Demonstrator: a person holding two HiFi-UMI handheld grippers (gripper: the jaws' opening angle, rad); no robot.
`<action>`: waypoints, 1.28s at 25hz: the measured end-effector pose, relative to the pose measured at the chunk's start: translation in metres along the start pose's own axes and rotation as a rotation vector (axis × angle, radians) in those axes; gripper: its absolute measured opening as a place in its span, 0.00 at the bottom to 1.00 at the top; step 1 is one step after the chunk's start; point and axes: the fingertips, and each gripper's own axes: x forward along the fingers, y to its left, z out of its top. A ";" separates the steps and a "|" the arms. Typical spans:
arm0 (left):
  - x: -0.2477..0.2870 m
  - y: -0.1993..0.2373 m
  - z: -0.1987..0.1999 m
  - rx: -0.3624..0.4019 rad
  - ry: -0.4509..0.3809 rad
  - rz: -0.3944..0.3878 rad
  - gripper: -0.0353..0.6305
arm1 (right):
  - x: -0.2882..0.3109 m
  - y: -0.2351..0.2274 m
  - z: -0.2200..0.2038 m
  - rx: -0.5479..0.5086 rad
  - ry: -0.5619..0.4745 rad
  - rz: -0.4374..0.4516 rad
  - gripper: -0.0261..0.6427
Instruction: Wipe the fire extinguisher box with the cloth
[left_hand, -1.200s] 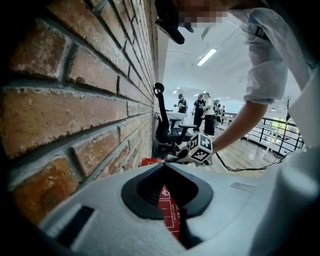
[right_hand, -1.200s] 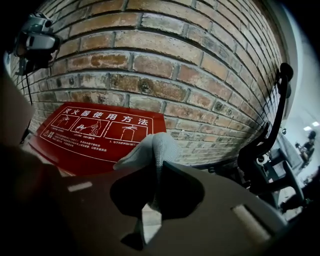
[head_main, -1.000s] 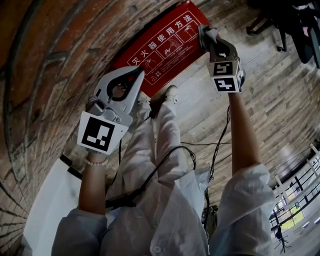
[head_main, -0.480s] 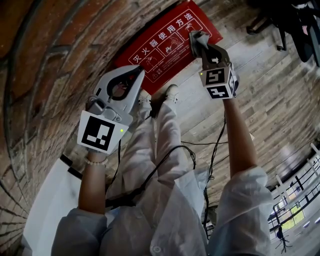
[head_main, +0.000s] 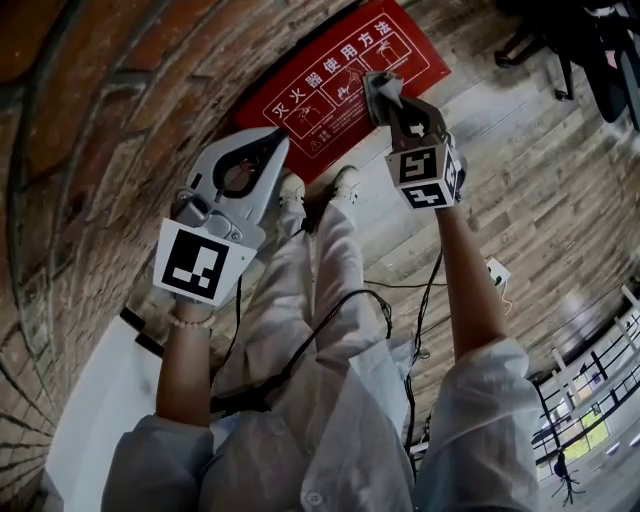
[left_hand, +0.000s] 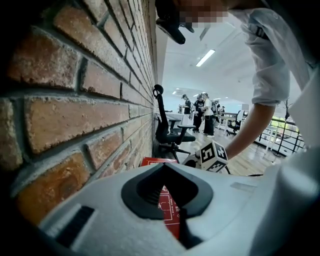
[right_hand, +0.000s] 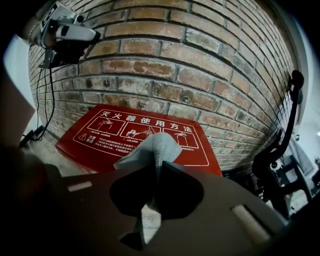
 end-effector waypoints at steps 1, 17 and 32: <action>-0.001 0.000 -0.001 0.001 0.000 0.000 0.05 | 0.000 0.004 0.001 -0.002 -0.002 0.004 0.07; -0.022 -0.001 -0.008 0.001 -0.011 0.005 0.05 | -0.006 0.061 0.013 0.000 -0.030 0.062 0.07; -0.031 -0.003 -0.016 -0.006 -0.014 0.007 0.05 | -0.010 0.126 0.030 -0.097 -0.073 0.199 0.07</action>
